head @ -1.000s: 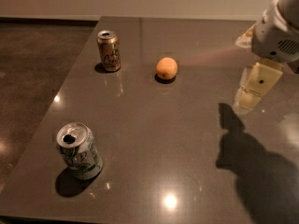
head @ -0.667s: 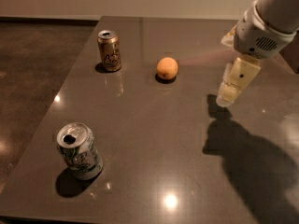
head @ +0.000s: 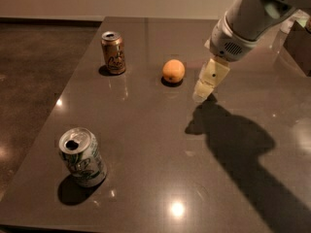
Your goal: Move orange near 7up can
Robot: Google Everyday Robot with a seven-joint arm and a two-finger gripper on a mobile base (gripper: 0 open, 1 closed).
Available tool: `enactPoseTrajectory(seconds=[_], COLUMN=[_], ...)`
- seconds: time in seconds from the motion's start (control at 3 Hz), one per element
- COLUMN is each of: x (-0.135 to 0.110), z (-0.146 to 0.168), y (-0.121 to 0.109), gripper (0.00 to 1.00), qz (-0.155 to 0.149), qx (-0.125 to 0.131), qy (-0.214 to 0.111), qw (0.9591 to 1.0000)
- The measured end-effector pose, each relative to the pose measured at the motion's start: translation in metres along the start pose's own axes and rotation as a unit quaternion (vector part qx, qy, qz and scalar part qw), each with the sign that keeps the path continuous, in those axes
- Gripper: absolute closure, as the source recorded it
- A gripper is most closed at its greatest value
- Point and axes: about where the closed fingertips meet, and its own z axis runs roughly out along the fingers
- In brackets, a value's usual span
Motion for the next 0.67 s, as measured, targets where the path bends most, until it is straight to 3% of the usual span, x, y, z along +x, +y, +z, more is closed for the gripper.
enactPoseTrajectory(seconds=[0.67], x=[-0.034], z=[0.054], y=[-0.022], gripper=[0.0], qz=[0.016], qx=[-0.019], qy=[-0.022], qw=[0.9995])
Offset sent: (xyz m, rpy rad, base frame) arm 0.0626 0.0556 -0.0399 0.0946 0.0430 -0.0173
